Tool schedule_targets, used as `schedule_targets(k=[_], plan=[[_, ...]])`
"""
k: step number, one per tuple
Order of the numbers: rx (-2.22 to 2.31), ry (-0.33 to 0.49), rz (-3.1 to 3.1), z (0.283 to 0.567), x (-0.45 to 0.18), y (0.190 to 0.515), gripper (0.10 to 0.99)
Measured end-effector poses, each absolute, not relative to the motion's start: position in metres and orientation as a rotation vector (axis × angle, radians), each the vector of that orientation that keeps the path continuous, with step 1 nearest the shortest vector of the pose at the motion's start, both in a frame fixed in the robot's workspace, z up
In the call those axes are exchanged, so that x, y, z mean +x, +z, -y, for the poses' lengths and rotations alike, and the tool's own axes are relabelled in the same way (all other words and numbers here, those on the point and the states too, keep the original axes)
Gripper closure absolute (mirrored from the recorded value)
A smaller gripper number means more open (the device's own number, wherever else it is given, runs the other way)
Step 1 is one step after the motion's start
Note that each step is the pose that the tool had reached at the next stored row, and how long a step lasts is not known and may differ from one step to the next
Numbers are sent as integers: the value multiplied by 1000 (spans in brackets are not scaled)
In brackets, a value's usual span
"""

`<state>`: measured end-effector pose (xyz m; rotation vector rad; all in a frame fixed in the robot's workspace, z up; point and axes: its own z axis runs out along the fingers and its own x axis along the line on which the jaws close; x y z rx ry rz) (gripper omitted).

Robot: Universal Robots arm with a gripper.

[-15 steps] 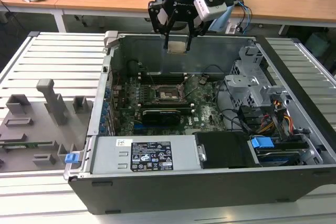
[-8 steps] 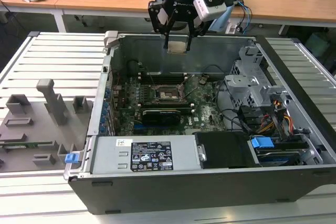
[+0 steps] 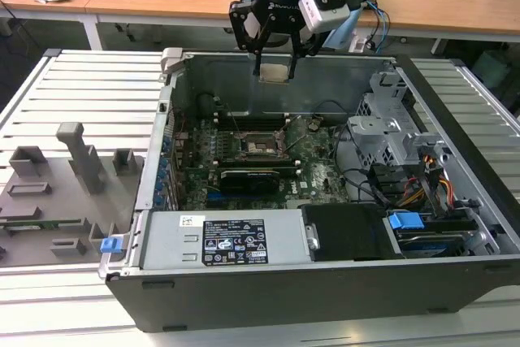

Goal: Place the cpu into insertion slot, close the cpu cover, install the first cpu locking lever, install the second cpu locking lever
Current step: 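Place the cpu into insertion slot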

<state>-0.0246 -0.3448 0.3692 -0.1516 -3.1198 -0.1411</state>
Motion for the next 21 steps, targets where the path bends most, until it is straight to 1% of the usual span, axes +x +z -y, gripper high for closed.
schedule_targets(k=[21], plan=[[-207, -142, 3118, 345, -25, 369, 549]])
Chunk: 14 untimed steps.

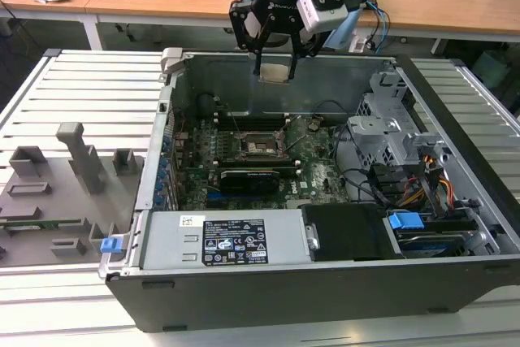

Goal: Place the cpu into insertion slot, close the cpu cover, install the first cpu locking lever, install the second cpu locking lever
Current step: 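Place the cpu into insertion slot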

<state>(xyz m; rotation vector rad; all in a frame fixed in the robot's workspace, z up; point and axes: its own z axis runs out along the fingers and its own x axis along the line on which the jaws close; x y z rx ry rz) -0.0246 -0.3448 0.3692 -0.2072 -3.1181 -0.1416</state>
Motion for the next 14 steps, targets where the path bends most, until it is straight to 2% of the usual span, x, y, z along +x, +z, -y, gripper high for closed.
schedule_targets(k=[14], plan=[[-269, -142, 3115, 345, -25, 369, 549]])
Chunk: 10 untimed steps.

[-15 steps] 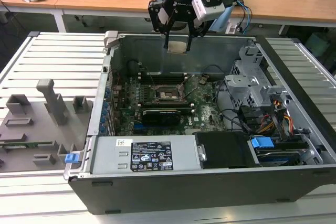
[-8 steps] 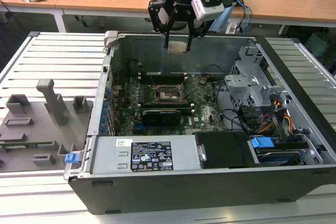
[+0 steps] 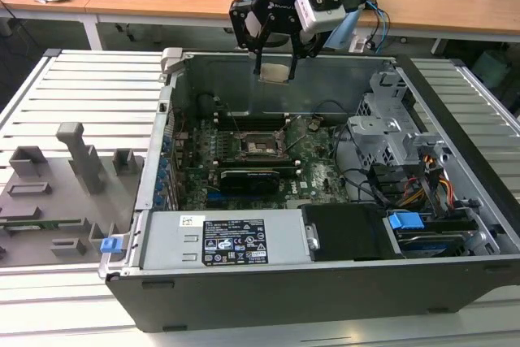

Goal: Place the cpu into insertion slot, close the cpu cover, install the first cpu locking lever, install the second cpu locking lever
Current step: 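Place the cpu into insertion slot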

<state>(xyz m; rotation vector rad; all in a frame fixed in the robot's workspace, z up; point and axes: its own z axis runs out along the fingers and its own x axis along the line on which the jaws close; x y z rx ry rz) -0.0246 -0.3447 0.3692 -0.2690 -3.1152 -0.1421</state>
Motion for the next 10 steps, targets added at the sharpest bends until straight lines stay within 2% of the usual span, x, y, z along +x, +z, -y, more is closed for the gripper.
schedule_targets(k=[10], plan=[[-321, -142, 3112, 345, -25, 369, 549]])
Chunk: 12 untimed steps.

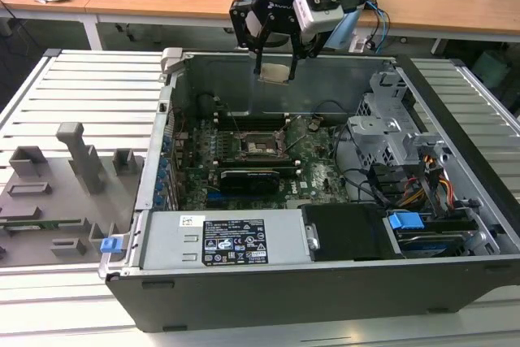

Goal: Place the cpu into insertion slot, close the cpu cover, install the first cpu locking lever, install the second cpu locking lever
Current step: 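Place the cpu into insertion slot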

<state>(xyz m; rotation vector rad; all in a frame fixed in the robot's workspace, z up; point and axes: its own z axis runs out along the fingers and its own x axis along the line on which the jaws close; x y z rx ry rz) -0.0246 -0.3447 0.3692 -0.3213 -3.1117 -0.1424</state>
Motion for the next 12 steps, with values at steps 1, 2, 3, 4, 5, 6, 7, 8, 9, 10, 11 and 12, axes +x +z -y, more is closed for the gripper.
schedule_targets(k=[1, 2, 3, 4, 5, 6, 7, 8, 9, 10, 11, 12], plan=[[-324, -142, 3112, 345, -25, 369, 549], [-328, -143, 3111, 345, -25, 369, 549], [-332, -142, 3111, 345, -25, 369, 549], [-336, -143, 3111, 345, -25, 369, 549], [-345, -143, 3110, 345, -25, 369, 549], [-353, -143, 3109, 345, -25, 369, 549], [-361, -143, 3109, 345, -25, 369, 549], [-365, -143, 3108, 345, -25, 369, 549], [-370, -143, 3108, 345, -25, 369, 549], [-375, -143, 3107, 345, -25, 369, 549], [-378, -143, 3107, 345, -25, 369, 549], [-383, -143, 3107, 345, -25, 369, 549]])
